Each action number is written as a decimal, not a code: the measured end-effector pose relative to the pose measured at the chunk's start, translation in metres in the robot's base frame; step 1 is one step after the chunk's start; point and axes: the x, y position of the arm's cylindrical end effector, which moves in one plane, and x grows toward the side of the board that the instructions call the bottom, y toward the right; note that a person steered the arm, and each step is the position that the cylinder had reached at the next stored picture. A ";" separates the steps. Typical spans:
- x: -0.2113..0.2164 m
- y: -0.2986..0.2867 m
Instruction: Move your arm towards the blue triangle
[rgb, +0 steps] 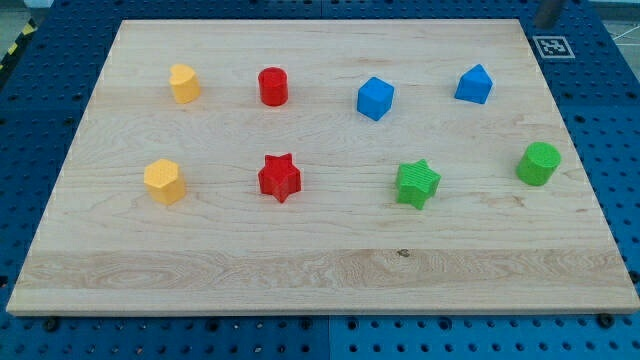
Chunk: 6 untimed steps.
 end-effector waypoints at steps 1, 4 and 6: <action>0.007 -0.052; 0.010 -0.116; 0.074 -0.116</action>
